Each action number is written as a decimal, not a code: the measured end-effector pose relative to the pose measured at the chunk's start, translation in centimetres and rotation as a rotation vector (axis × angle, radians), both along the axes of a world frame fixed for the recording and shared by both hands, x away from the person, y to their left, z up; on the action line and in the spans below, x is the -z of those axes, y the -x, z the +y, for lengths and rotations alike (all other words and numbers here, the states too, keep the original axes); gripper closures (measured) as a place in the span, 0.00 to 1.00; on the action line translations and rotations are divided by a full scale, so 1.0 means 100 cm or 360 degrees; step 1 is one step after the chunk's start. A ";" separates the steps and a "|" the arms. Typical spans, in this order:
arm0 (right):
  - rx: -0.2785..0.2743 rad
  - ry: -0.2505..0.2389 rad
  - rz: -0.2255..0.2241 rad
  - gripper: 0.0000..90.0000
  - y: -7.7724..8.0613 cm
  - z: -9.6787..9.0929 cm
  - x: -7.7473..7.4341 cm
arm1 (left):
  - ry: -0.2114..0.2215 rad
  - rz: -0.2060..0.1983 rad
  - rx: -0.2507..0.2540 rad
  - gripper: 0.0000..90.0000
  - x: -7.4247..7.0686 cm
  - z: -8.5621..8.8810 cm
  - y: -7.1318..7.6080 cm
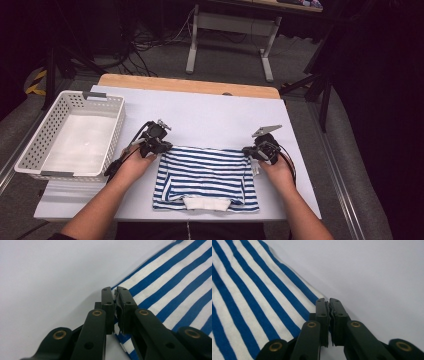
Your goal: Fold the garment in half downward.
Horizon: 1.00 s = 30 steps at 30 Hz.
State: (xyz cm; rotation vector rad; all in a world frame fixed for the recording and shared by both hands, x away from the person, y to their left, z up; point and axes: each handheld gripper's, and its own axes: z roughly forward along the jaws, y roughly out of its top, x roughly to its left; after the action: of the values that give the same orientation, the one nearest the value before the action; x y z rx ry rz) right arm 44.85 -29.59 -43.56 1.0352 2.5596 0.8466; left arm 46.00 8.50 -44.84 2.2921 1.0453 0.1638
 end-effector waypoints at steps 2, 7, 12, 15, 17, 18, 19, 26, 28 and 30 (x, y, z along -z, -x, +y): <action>0.0024 0.0014 -0.0036 0.97 -0.004 -0.002 -0.002 | 0.0024 -0.0029 -0.0012 0.95 -0.003 -0.001 -0.003; 0.0083 0.0016 -0.0066 0.97 -0.016 -0.007 -0.004 | 0.0052 -0.0074 -0.0042 0.95 -0.009 -0.006 -0.016; 0.0137 0.0030 -0.0107 0.97 -0.024 -0.011 -0.005 | 0.0073 -0.0127 -0.0077 0.95 -0.008 -0.009 -0.026; 0.0180 0.0013 -0.0114 0.97 -0.029 -0.013 -0.002 | 0.0104 -0.0119 -0.0109 0.95 -0.005 -0.007 -0.030; 0.0199 0.0020 -0.0121 0.97 -0.031 -0.013 0.000 | 0.0103 -0.0109 -0.0120 0.95 -0.002 -0.007 -0.032; 0.0202 0.0024 -0.0120 0.97 -0.032 -0.013 0.001 | 0.0089 -0.0102 -0.0117 0.95 -0.001 -0.007 -0.033; 0.0208 0.0028 -0.0121 0.97 -0.033 -0.012 0.003 | 0.0080 -0.0099 -0.0118 0.95 0.001 -0.008 -0.033; 0.0205 0.0043 -0.0152 0.77 -0.031 -0.003 0.001 | 0.0165 -0.0134 -0.0100 0.83 -0.004 -0.005 -0.031; 0.0203 0.0013 -0.0209 0.66 -0.027 -0.001 -0.006 | 0.0187 -0.0150 -0.0074 0.77 -0.007 -0.003 -0.031; 0.0191 -0.0032 -0.0242 0.60 -0.024 0.002 -0.012 | 0.0196 -0.0185 -0.0067 0.70 -0.008 -0.003 -0.030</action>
State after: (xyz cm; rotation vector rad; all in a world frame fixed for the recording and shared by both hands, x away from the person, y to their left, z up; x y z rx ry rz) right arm 47.24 -29.42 -42.31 1.0746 2.3434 0.8845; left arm 48.98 8.21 -43.99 2.1252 1.0160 0.2406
